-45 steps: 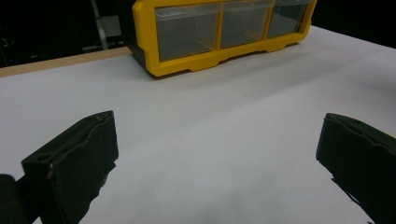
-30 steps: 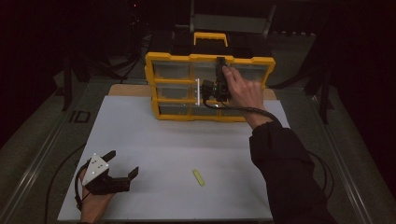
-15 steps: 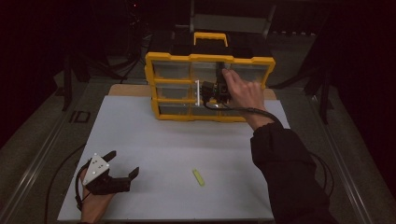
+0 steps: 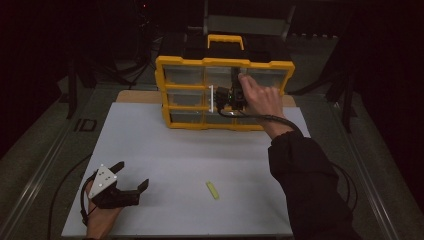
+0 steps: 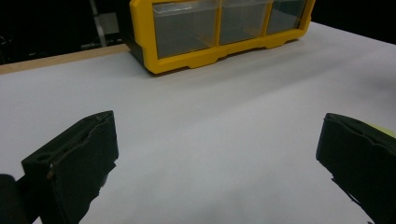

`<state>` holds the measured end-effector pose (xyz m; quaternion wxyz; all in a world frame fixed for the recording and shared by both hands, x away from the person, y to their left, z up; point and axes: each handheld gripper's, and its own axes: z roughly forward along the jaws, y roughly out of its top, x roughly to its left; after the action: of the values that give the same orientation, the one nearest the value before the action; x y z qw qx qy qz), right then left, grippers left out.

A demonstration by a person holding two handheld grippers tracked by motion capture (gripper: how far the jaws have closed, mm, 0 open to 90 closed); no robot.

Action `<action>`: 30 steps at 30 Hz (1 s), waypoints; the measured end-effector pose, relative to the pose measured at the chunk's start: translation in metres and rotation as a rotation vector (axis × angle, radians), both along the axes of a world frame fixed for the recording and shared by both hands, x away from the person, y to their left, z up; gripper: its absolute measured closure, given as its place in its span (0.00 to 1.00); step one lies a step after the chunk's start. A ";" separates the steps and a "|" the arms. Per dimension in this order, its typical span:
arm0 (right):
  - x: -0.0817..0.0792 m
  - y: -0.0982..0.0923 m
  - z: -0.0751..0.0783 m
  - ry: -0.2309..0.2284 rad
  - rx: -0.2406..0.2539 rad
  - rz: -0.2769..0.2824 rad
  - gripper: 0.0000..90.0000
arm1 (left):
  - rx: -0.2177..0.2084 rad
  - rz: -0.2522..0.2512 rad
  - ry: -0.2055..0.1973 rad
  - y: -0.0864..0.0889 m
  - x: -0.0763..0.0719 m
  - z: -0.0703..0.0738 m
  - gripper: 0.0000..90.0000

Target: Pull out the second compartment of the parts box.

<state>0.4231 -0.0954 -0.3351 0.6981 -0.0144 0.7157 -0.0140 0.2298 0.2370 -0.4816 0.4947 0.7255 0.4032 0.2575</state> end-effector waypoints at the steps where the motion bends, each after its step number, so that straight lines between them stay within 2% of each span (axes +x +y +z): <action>1: 0.000 0.000 0.000 0.000 0.000 0.000 0.87 | 0.000 0.000 0.000 0.000 0.000 0.000 0.00; 30: -0.010 -0.001 -0.002 -0.002 -0.003 0.011 0.88 | 0.004 0.000 0.002 0.000 0.000 0.000 0.00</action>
<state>0.4134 -0.0967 -0.3366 0.6988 -0.0196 0.7150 -0.0113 0.2300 0.2367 -0.4819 0.4930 0.7267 0.4033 0.2573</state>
